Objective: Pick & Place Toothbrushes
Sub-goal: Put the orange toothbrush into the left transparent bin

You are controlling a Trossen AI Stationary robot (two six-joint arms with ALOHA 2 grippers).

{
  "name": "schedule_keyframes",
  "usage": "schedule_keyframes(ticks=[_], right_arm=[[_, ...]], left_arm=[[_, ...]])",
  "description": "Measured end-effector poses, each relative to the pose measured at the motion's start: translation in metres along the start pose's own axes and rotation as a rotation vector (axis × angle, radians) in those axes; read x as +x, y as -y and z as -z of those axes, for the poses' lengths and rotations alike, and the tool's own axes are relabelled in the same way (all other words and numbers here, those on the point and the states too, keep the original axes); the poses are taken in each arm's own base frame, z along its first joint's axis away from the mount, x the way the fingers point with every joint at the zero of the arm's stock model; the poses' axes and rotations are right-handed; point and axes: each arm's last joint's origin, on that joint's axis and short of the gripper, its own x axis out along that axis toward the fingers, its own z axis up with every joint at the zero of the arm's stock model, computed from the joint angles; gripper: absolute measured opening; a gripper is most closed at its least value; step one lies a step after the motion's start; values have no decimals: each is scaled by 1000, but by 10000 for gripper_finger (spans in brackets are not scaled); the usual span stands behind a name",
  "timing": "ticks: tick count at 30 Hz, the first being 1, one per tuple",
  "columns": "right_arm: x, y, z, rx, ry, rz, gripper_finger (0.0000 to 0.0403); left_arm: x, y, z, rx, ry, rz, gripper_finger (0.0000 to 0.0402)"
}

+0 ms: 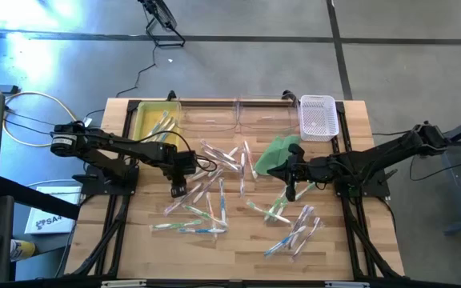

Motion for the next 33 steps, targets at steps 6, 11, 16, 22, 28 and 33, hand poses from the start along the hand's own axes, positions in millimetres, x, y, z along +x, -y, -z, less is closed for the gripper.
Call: schedule_keyframes(ticks=[6,11,16,22,28,33], right_arm=[[0,0,0,0,0,0,3],[0,0,0,0,0,0,3],[0,0,0,0,0,0,3],[0,0,0,0,0,0,3],[0,0,0,1,1,-1,3],[0,0,0,4,1,-1,3]], left_arm=[[0,0,0,0,0,-3,81],[0,0,0,1,0,-3,55],[0,0,0,32,0,-3,17],[-12,1,-2,83,1,-30,3],[-45,6,-20,162,6,-141,1],[-76,13,-40,266,59,-177,0]])
